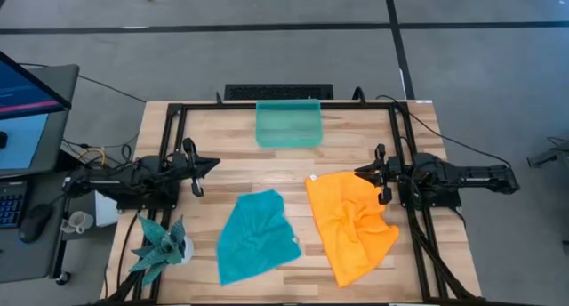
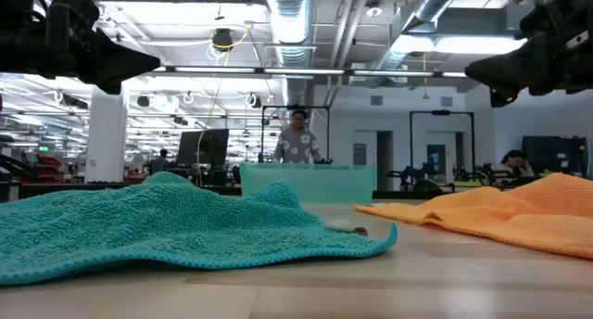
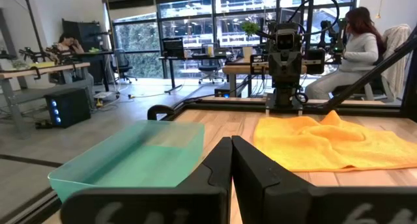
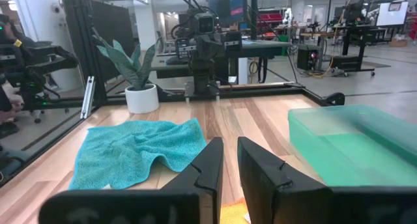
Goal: Roll microfiber towels into tight, uniform cylinder then place into a basket
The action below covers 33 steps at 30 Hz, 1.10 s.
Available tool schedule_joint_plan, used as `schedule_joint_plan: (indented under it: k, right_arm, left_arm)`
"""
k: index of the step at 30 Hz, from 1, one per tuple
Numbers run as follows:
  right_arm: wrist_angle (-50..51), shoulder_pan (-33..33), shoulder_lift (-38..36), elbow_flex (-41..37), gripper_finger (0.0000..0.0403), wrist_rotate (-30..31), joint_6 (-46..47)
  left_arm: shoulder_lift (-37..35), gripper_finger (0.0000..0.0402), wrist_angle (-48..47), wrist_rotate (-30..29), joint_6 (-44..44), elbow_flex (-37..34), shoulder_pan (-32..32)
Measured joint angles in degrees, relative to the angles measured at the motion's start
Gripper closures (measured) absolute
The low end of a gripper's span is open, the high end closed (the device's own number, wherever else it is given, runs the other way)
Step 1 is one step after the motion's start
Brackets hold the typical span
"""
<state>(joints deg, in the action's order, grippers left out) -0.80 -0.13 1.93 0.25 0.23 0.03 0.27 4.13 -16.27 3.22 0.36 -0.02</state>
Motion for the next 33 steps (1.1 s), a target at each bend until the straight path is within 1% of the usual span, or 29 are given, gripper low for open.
schedule_joint_plan:
  k: [33]
  right_arm:
    - [0.01, 0.0, 0.0, 0.0, 0.0332, 0.0, 0.0]
  left_arm:
    - [-0.02, 0.0401, -0.01, 0.0, -1.05, 0.01, 0.0]
